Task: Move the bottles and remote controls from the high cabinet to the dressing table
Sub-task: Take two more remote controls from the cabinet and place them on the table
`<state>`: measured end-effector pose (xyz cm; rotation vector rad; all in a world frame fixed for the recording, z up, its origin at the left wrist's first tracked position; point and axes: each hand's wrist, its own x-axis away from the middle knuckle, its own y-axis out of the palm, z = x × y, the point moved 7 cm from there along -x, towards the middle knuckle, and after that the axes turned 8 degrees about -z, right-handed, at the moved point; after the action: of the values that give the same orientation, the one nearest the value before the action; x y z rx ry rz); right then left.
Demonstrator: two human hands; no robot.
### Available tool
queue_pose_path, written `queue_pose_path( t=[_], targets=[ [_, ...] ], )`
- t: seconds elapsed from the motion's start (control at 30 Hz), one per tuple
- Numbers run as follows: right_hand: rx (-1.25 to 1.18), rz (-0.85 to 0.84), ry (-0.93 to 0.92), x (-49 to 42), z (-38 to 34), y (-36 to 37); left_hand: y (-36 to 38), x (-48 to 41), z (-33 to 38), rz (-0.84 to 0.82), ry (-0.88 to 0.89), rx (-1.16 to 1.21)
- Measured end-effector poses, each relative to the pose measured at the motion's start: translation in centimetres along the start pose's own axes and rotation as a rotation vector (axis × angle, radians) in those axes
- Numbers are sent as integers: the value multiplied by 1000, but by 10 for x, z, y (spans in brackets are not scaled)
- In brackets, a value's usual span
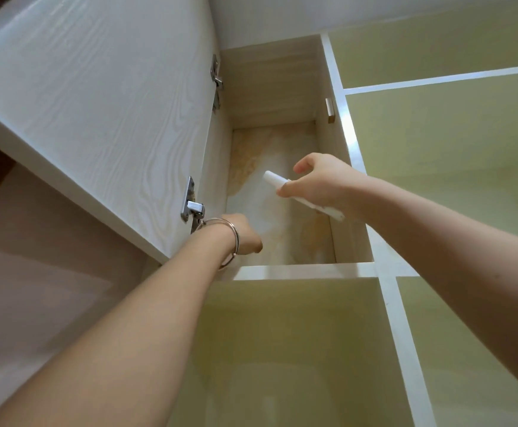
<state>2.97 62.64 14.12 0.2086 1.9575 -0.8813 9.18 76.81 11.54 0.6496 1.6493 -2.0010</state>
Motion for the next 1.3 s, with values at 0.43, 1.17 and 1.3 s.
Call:
queue_pose_path(
  t=[0.43,1.17,1.3],
  targets=[
    [-4,-81,30,9,15,5,23,-18,-27,-264,-179,-476],
    [-364,39,65,178,51,-27,64,204,46,259,249,1411],
    [-207,74,276,285,87,-34,129,264,77,-72,274,1520]
  ],
)
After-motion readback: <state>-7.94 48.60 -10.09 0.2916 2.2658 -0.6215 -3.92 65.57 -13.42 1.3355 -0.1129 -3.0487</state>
